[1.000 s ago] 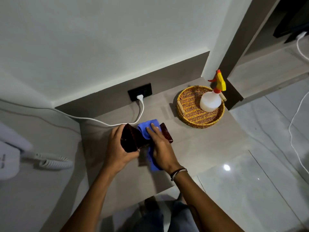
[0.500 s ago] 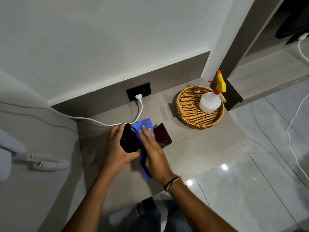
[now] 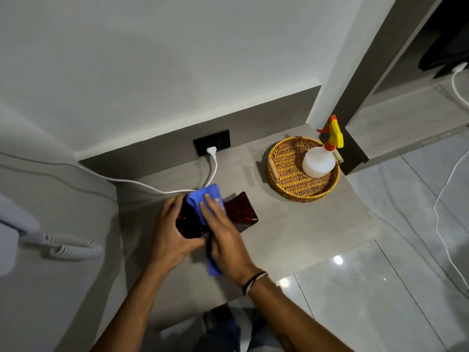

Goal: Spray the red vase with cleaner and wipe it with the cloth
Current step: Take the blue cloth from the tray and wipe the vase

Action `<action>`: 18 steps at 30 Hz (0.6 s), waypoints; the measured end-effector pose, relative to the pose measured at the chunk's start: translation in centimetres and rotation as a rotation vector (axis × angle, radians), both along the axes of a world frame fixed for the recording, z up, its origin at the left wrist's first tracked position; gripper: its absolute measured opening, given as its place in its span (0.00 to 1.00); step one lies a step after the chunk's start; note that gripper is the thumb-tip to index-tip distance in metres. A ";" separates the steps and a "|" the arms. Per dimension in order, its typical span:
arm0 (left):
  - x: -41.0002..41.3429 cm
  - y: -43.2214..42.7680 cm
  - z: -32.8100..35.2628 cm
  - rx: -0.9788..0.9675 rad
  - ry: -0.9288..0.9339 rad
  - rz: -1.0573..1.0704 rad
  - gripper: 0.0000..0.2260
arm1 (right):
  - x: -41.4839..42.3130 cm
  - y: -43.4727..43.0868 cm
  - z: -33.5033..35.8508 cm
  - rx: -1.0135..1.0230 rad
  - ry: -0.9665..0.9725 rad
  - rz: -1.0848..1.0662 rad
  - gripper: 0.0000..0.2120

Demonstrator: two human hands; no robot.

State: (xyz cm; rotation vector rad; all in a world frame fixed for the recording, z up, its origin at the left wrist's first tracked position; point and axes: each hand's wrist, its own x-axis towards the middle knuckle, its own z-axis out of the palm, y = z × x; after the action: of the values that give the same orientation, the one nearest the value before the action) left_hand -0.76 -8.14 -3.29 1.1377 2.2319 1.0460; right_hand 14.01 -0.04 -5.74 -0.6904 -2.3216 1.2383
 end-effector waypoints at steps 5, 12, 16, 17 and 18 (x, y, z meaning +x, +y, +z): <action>-0.3 -0.6 -0.3 0.004 -0.028 0.015 0.37 | 1.3 0.4 -1.0 0.083 -0.009 0.102 0.43; 0.2 -0.4 -0.5 -0.011 0.022 0.023 0.48 | 3.9 4.2 -2.6 0.050 -0.240 -0.067 0.40; 0.1 0.1 -0.4 0.041 -0.085 0.051 0.43 | -0.1 -1.6 -0.4 0.042 0.041 0.011 0.37; 0.0 0.0 -0.3 0.035 -0.100 0.073 0.43 | -0.2 -1.9 -0.4 0.068 0.070 0.029 0.39; -0.1 -0.1 -0.1 0.023 -0.090 0.078 0.44 | 0.1 -1.5 -0.7 0.112 0.067 0.049 0.42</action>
State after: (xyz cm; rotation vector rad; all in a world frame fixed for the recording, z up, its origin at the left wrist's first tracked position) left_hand -0.85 -8.26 -3.43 0.9993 2.2142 1.1335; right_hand 14.11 -1.56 -6.44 -0.5487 -2.3445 1.1247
